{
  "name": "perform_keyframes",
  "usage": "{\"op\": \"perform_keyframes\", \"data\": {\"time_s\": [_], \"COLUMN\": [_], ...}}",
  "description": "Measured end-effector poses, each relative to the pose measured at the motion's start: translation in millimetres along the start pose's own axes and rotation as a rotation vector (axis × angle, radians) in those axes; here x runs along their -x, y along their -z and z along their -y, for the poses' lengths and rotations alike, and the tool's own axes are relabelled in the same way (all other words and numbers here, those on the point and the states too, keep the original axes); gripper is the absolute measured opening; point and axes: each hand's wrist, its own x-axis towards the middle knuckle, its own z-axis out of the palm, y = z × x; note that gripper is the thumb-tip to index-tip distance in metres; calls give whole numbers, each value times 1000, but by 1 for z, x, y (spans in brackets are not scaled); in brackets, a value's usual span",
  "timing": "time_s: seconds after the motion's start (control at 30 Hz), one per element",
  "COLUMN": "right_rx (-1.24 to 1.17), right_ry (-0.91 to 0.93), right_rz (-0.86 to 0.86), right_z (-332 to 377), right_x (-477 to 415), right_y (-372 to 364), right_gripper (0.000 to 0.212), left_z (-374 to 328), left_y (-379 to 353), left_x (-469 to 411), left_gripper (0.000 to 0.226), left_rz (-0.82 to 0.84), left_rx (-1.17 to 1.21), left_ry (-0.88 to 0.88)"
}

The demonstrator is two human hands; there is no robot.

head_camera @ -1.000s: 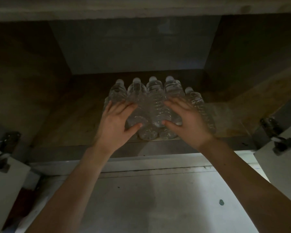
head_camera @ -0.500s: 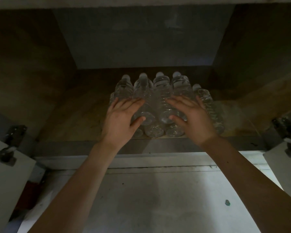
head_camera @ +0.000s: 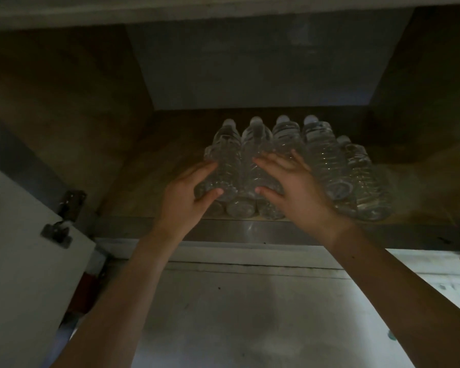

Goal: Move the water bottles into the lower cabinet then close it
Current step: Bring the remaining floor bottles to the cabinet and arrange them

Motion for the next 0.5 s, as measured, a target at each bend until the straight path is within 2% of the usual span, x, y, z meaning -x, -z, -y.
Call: {"op": "perform_keyframes", "data": {"time_s": [0.5], "right_rx": [103], "right_ry": [-31], "right_rz": [-41], "right_z": [0], "right_x": [-4], "right_y": [-8], "right_gripper": [49], "left_z": [-3], "left_y": [-12], "left_x": [-6], "left_gripper": [54], "left_rz": [-59], "left_rx": [-11], "left_ry": [29]}}
